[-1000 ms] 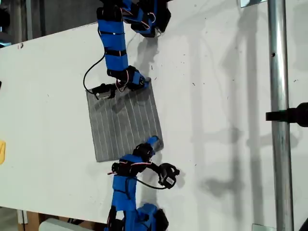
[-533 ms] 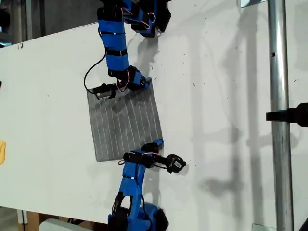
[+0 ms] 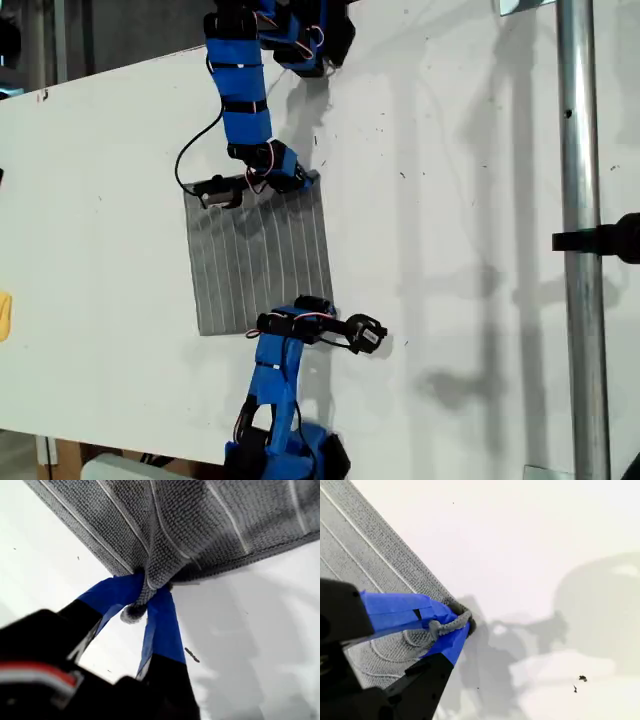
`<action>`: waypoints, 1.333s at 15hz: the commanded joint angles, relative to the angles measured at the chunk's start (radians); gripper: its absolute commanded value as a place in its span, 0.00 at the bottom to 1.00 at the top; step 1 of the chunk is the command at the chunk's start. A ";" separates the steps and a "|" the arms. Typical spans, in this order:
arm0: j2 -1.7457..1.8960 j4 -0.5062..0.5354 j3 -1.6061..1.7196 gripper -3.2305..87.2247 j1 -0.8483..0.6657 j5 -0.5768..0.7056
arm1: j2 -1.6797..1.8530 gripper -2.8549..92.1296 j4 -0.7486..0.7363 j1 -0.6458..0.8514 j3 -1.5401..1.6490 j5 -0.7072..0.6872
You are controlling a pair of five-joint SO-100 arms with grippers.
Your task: Grasp corners of a towel and fold twice.
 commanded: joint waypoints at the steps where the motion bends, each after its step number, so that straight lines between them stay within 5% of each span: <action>1: 0.081 0.084 -0.063 0.00 0.014 -0.014 | 0.098 0.03 0.044 -0.054 -0.067 0.037; 7: 0.442 0.339 -0.104 0.00 0.135 -0.109 | 0.183 0.03 0.299 -0.365 -0.388 0.193; 10: 0.649 0.348 -0.023 0.00 0.161 -0.181 | 0.055 0.03 0.371 -0.434 -0.627 0.250; 15: 0.609 0.275 0.084 0.00 -0.120 0.130 | 0.210 0.03 0.367 -0.144 -0.365 0.247; 20: 0.397 0.227 -0.071 0.00 -0.443 0.434 | 0.341 0.03 0.230 0.238 -0.166 -0.048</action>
